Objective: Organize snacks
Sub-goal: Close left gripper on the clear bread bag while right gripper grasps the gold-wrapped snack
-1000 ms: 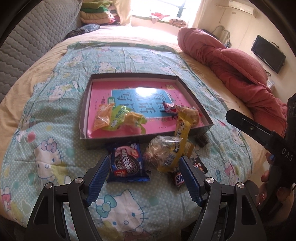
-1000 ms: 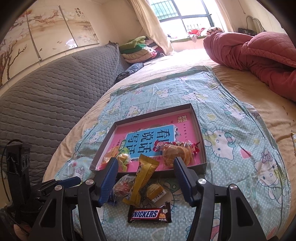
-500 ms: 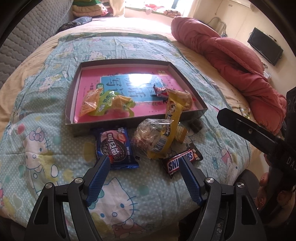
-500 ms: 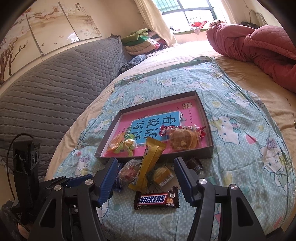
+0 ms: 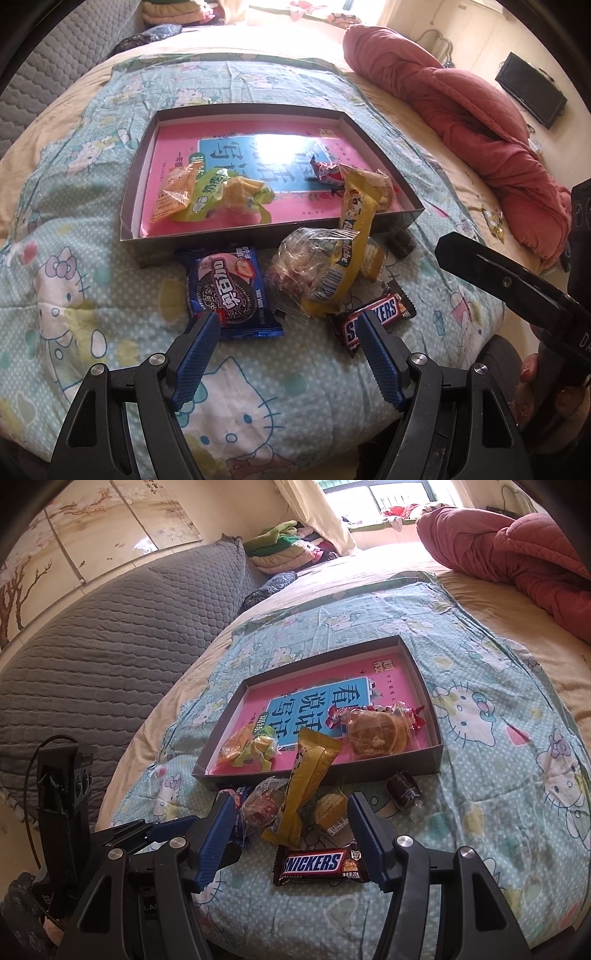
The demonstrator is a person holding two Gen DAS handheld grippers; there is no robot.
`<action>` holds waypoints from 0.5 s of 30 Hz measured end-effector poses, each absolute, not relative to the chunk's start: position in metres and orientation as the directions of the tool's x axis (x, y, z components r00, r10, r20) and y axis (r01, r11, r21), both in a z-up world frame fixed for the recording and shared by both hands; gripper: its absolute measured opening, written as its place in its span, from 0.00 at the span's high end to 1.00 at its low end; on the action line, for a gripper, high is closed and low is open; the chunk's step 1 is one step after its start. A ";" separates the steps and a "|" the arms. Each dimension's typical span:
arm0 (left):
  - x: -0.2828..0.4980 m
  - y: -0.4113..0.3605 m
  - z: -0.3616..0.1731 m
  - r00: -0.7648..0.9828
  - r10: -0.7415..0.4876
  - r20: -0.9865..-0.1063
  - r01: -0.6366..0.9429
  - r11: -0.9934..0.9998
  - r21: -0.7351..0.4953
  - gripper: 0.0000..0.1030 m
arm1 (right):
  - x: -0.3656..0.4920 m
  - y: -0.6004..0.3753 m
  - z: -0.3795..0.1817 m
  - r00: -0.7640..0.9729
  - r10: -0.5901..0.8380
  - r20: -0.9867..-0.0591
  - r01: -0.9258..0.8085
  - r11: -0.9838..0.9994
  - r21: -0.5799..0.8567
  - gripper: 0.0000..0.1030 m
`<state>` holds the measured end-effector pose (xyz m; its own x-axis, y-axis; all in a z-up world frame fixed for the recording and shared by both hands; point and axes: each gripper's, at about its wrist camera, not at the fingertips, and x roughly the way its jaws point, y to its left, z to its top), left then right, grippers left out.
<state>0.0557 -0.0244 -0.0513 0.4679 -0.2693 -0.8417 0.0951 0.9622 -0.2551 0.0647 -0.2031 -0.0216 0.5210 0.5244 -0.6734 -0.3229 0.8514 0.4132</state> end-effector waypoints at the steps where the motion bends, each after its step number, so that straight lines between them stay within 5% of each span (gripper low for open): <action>1: 0.057 -0.025 -0.052 0.468 -0.273 -0.841 0.098 0.961 -0.258 0.25 | 0.065 -0.203 -0.022 0.520 0.525 -0.674 -0.324 0.851 0.413 0.39; 8: 0.067 -0.024 -0.056 0.474 -0.302 -0.827 0.111 0.952 -0.284 0.25 | 0.069 -0.199 -0.027 0.510 0.525 -0.682 -0.324 0.851 0.413 0.39; 15: 0.080 -0.024 -0.063 0.464 -0.316 -0.828 0.124 0.948 -0.293 0.38 | 0.078 -0.200 -0.035 0.495 0.528 -0.690 -0.301 0.849 0.433 0.39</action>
